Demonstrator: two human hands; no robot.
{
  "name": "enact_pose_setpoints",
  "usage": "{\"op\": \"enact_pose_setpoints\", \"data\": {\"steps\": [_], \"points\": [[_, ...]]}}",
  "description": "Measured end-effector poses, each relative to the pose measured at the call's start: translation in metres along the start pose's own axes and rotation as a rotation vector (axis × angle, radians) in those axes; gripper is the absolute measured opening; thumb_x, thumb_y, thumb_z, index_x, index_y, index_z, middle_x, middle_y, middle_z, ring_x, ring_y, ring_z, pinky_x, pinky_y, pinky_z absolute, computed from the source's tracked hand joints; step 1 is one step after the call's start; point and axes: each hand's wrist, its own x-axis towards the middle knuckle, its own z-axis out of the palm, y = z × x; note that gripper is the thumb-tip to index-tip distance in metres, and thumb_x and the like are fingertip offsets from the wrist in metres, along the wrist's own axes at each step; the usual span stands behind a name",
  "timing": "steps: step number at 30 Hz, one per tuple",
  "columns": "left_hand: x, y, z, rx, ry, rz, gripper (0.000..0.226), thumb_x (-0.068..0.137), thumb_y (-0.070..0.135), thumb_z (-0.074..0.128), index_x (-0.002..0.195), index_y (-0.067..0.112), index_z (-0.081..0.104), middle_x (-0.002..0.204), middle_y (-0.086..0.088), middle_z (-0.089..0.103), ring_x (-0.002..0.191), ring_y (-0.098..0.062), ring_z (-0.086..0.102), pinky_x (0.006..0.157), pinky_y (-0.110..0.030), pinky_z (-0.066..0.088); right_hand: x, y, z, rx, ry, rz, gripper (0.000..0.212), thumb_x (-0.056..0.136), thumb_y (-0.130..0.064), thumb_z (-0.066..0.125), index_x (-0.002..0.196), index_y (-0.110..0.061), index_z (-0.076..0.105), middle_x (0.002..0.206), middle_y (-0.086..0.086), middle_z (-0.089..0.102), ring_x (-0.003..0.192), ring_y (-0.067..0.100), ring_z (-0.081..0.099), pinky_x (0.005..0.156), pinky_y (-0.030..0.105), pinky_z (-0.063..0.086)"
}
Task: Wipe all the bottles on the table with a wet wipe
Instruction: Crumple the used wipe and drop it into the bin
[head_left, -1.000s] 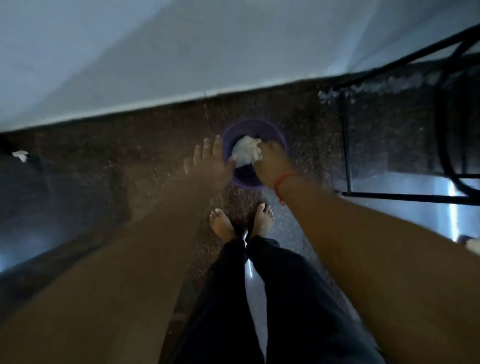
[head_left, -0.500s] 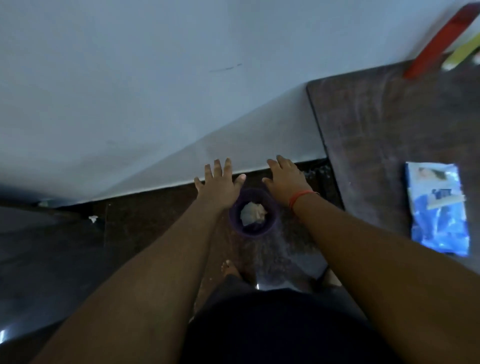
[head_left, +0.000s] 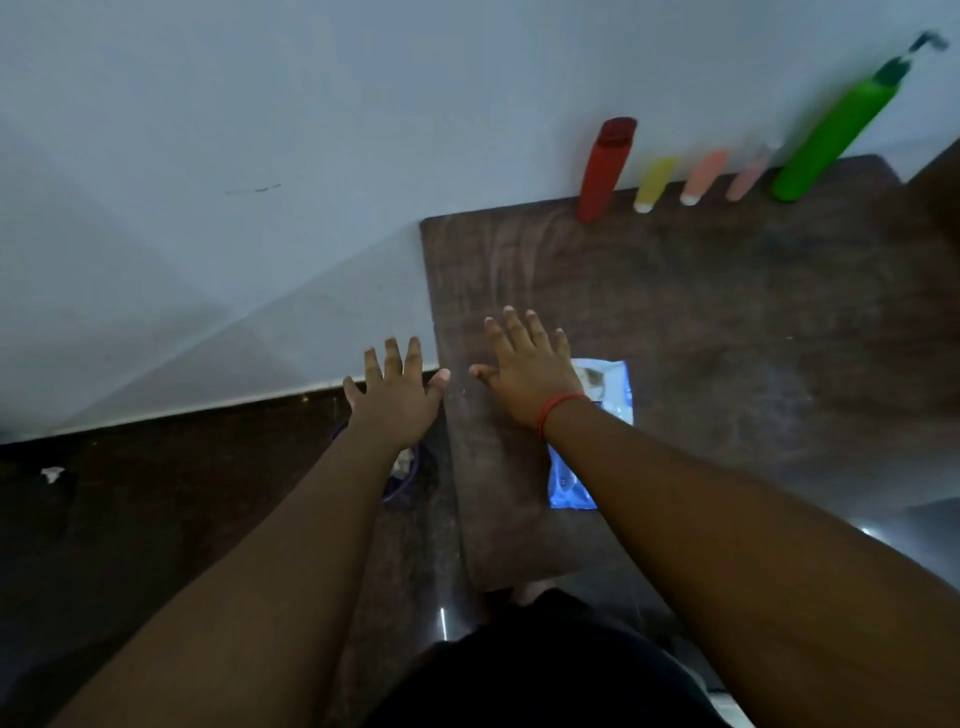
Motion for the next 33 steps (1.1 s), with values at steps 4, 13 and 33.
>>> {"op": "enact_pose_setpoints", "data": {"steps": [4,13,33], "points": [[-0.006,0.039,0.006,0.002,0.006,0.042,0.075,0.098,0.068,0.010,0.160,0.028,-0.008,0.169,-0.005,-0.011,0.154,-0.034,-0.010,0.119,-0.064,0.004,-0.024,0.040,-0.004,0.032,0.024,0.079,0.075,0.096,-0.067,0.027,0.157,-0.028,0.009,0.166,0.000,0.001,0.152,0.027,-0.001,0.119,0.059,0.007],[-0.008,0.140,0.029,-0.042,0.053,0.036,0.072,0.100,0.066,0.019,0.160,0.030,-0.001,0.169,-0.002,-0.009,0.154,-0.031,-0.011,0.118,-0.065,0.001,-0.043,0.165,-0.030,0.084,0.022,0.100,0.072,0.097,-0.064,0.029,0.157,-0.029,0.009,0.166,0.000,0.002,0.152,0.027,-0.001,0.119,0.060,0.007],[0.016,0.394,0.084,-0.068,-0.066,-0.142,0.070,0.102,0.062,0.022,0.160,0.030,0.000,0.169,-0.002,-0.007,0.154,-0.029,-0.013,0.119,-0.062,0.000,-0.052,0.441,-0.056,0.079,-0.176,0.012,0.074,0.099,-0.062,0.027,0.158,-0.021,0.007,0.166,0.006,-0.001,0.152,0.032,-0.001,0.119,0.060,0.008]]}}
